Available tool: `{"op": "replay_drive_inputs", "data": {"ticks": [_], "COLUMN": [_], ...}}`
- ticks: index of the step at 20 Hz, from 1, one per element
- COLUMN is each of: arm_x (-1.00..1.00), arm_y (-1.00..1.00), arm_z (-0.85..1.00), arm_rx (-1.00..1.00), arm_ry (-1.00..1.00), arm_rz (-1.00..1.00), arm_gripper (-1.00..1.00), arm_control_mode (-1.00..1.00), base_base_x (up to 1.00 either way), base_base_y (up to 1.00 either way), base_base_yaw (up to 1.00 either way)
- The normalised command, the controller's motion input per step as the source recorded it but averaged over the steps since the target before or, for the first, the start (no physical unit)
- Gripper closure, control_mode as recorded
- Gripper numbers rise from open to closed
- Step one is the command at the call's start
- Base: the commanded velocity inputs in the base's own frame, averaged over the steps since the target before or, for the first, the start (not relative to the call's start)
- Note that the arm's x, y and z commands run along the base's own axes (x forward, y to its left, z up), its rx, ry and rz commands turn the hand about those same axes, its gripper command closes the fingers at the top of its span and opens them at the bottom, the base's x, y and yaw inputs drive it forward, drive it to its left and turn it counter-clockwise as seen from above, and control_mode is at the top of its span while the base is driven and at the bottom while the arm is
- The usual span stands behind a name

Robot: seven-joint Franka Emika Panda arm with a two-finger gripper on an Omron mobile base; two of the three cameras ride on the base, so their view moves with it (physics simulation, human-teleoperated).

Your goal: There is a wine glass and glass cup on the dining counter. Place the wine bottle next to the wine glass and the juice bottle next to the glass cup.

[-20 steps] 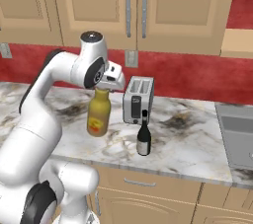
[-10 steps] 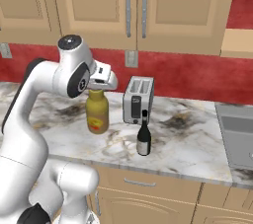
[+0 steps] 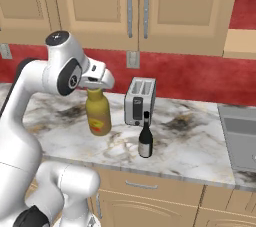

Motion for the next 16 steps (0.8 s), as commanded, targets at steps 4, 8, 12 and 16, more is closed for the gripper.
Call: {"op": "replay_drive_inputs", "data": {"ticks": [4,8,12,16], "arm_x": [-0.07,0.00,0.00,0.00], "arm_y": [0.01,0.00,0.00,0.00], "arm_z": [0.17,0.03,0.00,0.00], "arm_rx": [0.00,0.00,0.00,0.00], "arm_ry": [0.02,0.01,0.00,0.00], "arm_rz": [-0.05,0.00,0.00,0.00], "arm_gripper": [1.00,1.00,1.00,1.00], "arm_control_mode": [-1.00,-1.00,-1.00,-1.00], "base_base_x": [0.00,0.00,0.00,0.00], "base_base_y": [0.00,0.00,0.00,0.00], "base_base_yaw": [0.00,0.00,0.00,0.00]}}
